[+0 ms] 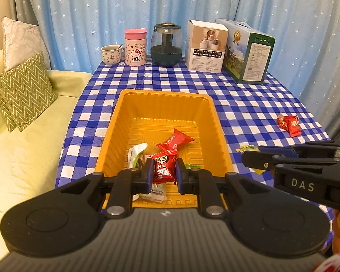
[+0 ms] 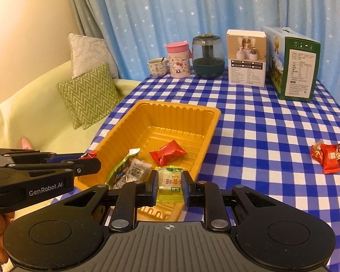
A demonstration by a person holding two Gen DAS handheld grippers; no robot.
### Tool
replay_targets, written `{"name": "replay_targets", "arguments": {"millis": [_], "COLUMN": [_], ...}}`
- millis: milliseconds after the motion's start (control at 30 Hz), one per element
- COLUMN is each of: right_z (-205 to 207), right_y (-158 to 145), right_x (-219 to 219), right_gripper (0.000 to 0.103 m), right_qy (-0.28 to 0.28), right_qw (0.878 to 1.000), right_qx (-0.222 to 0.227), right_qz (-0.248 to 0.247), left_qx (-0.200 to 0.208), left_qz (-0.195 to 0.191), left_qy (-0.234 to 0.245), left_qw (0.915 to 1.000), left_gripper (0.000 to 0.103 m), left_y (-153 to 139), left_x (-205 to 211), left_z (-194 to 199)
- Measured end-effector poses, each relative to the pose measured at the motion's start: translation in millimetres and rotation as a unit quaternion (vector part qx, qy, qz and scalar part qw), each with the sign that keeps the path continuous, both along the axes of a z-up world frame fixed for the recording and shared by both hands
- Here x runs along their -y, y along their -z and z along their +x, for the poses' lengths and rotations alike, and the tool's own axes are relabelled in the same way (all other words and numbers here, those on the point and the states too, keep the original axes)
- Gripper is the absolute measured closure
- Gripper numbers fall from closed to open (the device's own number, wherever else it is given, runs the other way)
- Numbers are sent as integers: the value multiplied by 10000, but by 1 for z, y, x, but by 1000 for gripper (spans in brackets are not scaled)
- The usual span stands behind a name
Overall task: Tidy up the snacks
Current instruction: 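Open the right tool over the tray while the left tool releases the red candy into it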
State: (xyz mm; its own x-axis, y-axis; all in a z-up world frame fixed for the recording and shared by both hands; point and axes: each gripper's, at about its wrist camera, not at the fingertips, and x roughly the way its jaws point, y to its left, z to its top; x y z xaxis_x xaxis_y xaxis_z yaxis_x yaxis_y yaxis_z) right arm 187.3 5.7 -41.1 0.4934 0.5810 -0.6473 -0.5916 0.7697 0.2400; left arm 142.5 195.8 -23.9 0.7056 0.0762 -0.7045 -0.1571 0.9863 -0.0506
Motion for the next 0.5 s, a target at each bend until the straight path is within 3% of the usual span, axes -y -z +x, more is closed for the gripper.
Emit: {"name": "replay_targets", "arguments": {"millis": [500], "right_z": [36], "right_y": [22], "right_x": [-15], "right_gripper": [81], "right_qy": [185], "right_qw": [9996], "right_qx": [-215], "right_qz": [-2], "left_qx": [-251], "left_qz": [-31], "left_qy": [173], "left_qw": [9995], "left_gripper": [84], "left_y": [26], "left_x": [-22], "left_z": [34]}}
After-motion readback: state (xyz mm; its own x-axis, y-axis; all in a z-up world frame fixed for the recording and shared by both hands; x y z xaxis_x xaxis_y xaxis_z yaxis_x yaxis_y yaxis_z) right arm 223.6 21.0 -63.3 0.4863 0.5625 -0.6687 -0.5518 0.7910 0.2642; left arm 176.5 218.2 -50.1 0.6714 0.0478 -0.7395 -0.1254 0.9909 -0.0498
